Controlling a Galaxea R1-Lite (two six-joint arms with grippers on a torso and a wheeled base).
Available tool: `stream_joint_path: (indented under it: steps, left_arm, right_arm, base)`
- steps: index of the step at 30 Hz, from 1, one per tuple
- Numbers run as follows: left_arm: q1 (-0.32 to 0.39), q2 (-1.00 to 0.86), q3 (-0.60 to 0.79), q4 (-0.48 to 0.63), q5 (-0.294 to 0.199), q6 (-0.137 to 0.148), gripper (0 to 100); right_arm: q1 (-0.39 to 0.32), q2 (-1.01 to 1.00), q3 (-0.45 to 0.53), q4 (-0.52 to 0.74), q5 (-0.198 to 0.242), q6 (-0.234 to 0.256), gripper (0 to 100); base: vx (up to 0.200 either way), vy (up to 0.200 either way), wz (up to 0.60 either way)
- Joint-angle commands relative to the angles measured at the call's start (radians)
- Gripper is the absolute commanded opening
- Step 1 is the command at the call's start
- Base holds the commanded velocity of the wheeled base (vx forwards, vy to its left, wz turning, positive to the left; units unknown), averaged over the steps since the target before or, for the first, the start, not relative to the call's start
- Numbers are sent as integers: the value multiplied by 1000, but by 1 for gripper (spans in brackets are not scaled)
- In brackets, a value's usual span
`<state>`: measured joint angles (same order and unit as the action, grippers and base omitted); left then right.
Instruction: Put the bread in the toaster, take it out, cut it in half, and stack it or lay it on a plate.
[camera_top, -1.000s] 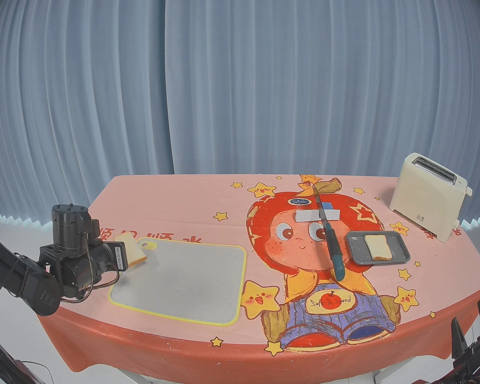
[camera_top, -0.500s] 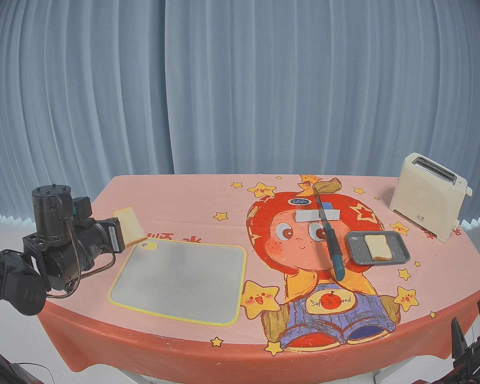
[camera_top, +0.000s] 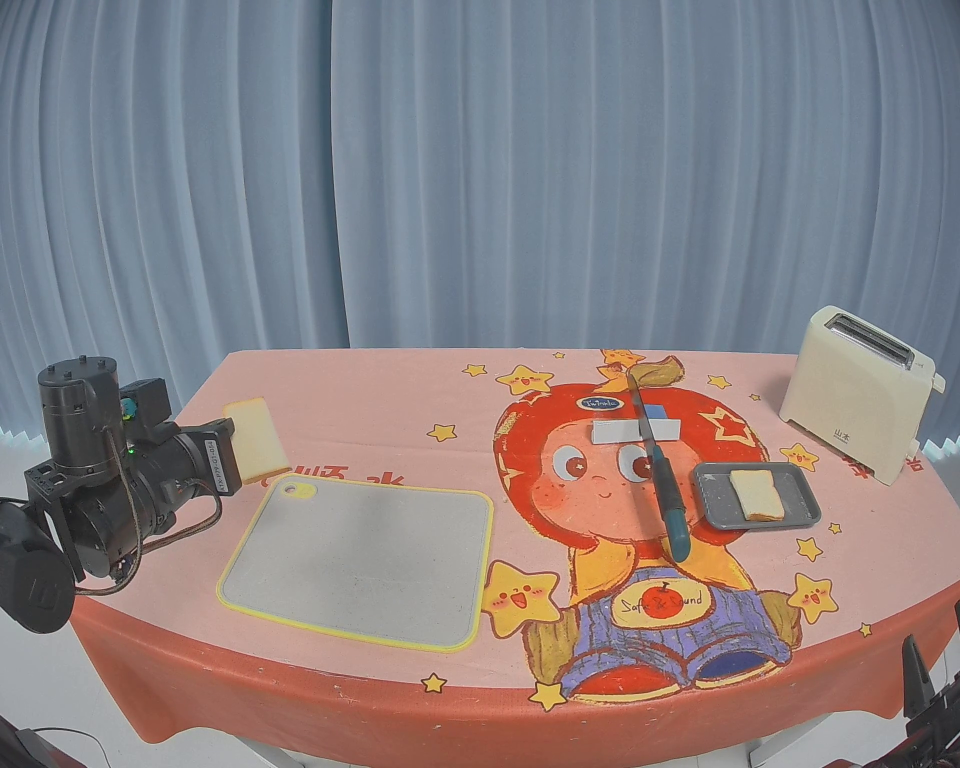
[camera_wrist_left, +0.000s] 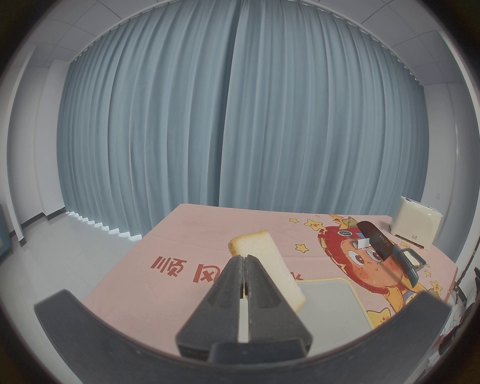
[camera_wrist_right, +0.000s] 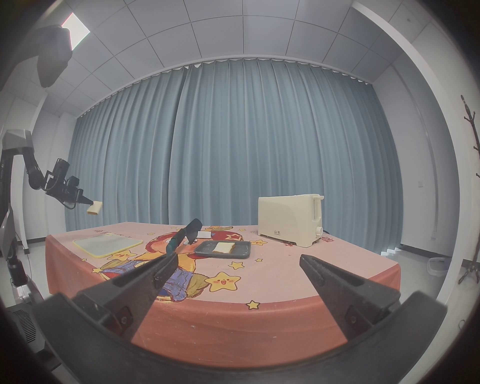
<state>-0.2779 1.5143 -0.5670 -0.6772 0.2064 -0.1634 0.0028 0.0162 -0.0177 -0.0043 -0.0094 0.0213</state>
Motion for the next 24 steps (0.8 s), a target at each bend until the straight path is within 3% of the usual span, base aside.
stream_joint_path:
  steps: [1,17,24]
  left_arm:
    - [0,-3,1,-1,1,-1,0]
    - [-3,-16,1,-1,-1,1,0]
    - [-70,-22,3,-1,1,-1,0]
  right_arm:
    - [-1,-16,18,0,0,0,100]
    - [0,-16,18,0,0,0,100]
    - [0,-16,18,0,0,0,100]
  base:
    - [0,-200,0]
    - [0,-200,0]
    - [0,-200,0]
